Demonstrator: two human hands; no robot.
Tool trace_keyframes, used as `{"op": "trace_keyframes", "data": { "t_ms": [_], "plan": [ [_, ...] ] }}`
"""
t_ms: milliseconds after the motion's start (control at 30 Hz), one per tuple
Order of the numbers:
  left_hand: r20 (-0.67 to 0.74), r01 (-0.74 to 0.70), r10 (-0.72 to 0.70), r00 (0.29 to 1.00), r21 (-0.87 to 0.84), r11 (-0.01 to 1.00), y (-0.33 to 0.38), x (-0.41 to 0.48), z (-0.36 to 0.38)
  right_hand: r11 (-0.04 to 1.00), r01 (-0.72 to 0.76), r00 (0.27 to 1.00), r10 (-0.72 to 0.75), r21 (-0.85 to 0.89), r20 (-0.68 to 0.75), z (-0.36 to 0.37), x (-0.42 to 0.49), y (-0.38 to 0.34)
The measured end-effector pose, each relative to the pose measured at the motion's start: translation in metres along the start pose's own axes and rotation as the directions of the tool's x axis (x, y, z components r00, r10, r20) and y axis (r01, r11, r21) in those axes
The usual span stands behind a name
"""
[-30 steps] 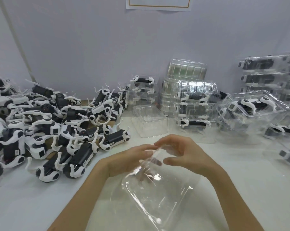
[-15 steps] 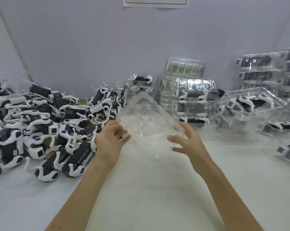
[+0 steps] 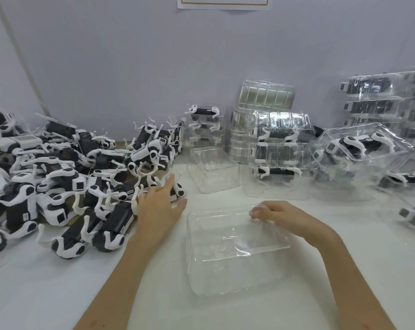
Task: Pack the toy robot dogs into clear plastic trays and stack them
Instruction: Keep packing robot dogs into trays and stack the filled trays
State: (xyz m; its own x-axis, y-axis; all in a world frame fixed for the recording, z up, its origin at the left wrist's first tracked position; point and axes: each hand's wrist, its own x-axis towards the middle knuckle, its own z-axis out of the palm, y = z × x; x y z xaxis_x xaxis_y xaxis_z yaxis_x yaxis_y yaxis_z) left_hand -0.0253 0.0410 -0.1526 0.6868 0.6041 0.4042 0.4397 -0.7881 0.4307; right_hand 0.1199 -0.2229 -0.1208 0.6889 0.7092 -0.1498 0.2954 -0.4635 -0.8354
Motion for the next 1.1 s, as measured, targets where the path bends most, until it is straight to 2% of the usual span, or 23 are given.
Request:
{"op": "trace_keyframes", "data": {
  "t_ms": [133,233,333,400,433,500,533,600,667,733,800,867,967,1033,1100],
  "plan": [
    [-0.050,0.003,-0.001,0.999,0.037,0.999,0.004,-0.001,0.003,0.999,0.022,1.000,-0.022,-0.042,-0.004,0.000,-0.002,0.001],
    [-0.065,-0.028,0.024,0.998,-0.062,0.998,0.005,-0.006,0.006,0.996,0.032,0.999,-0.033,-0.078,-0.007,0.000,-0.001,0.001],
    [-0.186,-0.065,0.022,0.982,-0.232,0.971,0.003,-0.003,0.005,0.994,0.073,0.996,-0.077,-0.080,-0.042,0.001,-0.001,0.000],
    [-0.261,-0.056,-0.078,0.962,-0.469,0.882,0.007,0.000,-0.006,0.985,0.158,0.974,-0.167,-0.066,-0.155,-0.001,-0.002,-0.004],
    [-0.247,-0.053,-0.139,0.959,-0.638,0.769,0.010,0.001,-0.013,0.974,0.221,0.942,-0.228,-0.054,-0.245,-0.002,-0.002,-0.006],
    [-0.119,-0.032,-0.214,0.970,-0.928,0.372,0.019,0.003,-0.026,0.925,0.381,0.837,-0.348,-0.007,-0.422,-0.003,-0.006,-0.014],
    [-0.044,-0.012,-0.194,0.980,-0.987,0.162,0.023,0.003,-0.032,0.889,0.458,0.777,-0.397,0.007,-0.489,-0.003,-0.009,-0.018],
    [0.068,0.056,-0.090,0.994,-0.989,-0.136,0.032,0.002,-0.040,0.829,0.560,0.693,-0.471,-0.005,-0.546,-0.002,-0.017,-0.026],
    [0.122,0.122,0.018,0.992,-0.944,-0.307,0.039,-0.002,-0.044,0.806,0.591,0.699,-0.525,-0.020,-0.486,0.005,-0.023,-0.035],
    [0.148,0.186,0.126,0.981,-0.903,-0.387,0.046,-0.008,-0.044,0.794,0.608,0.728,-0.569,-0.024,-0.381,0.019,-0.027,-0.045],
    [0.165,0.254,0.249,0.954,-0.885,-0.389,0.050,-0.014,-0.040,0.758,0.649,0.701,-0.627,-0.059,-0.341,0.036,-0.028,-0.052],
    [0.182,0.299,0.352,0.918,-0.901,-0.314,0.054,-0.019,-0.039,0.712,0.693,0.631,-0.675,-0.114,-0.382,0.049,-0.027,-0.056],
    [0.229,0.323,0.456,0.860,-0.936,-0.140,0.052,-0.019,-0.041,0.675,0.718,0.525,-0.684,-0.167,-0.506,0.053,-0.028,-0.057],
    [0.262,0.306,0.448,0.855,-0.952,-0.025,0.050,-0.017,-0.048,0.700,0.700,0.518,-0.633,-0.140,-0.576,0.045,-0.028,-0.055],
    [0.276,0.219,0.357,0.892,-0.957,0.192,0.049,-0.013,-0.055,0.725,0.685,0.528,-0.564,-0.074,-0.635,0.033,-0.026,-0.051]
  ]
}}
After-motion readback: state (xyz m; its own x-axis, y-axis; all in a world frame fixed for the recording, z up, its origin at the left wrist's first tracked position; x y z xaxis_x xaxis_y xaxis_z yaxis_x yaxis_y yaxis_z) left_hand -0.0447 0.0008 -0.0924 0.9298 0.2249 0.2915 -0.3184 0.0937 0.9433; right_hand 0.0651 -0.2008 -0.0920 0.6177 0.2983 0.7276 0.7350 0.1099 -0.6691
